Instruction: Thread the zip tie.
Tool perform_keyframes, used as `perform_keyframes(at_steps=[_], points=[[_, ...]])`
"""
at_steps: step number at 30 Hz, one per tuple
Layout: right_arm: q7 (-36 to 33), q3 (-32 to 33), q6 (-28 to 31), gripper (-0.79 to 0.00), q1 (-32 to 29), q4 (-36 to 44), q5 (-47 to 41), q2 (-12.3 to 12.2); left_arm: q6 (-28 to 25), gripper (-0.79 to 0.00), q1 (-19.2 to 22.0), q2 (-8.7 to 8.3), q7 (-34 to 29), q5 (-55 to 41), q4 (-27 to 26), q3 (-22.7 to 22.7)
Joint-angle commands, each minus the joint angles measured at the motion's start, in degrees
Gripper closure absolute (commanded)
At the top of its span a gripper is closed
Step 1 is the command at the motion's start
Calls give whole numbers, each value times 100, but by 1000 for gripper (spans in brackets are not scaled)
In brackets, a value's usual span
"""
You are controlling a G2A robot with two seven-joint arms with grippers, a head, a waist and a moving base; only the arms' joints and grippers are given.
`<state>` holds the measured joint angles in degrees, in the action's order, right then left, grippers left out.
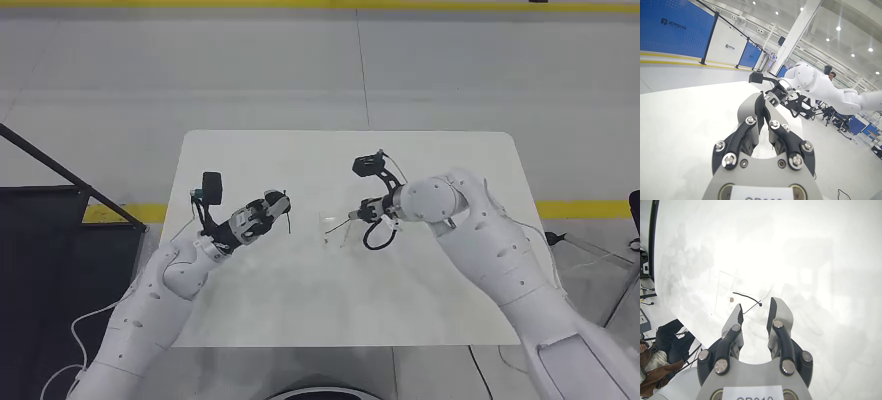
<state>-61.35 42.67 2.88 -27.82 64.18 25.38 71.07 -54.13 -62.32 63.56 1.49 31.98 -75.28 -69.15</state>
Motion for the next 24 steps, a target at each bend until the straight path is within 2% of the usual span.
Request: perform_keyframes(at_steps=[1,5,13,16,24], points=[[32,-33,10,-249,40,-90,-9,33,0,0,0,0,0,0,0,0],[43,-99,-2,-222,111,-241,-16,96,0,0,0,0,0,0,0,0],[37,-174,34,-222,202,-440,-10,189,0,0,0,0,0,0,0,0],[43,-186,50,-157,225,-494,-8,216,0,0,0,0,0,0,0,0],[47,-182,116,-71,243,-589,-10,267,0,0,0,0,0,0,0,0]])
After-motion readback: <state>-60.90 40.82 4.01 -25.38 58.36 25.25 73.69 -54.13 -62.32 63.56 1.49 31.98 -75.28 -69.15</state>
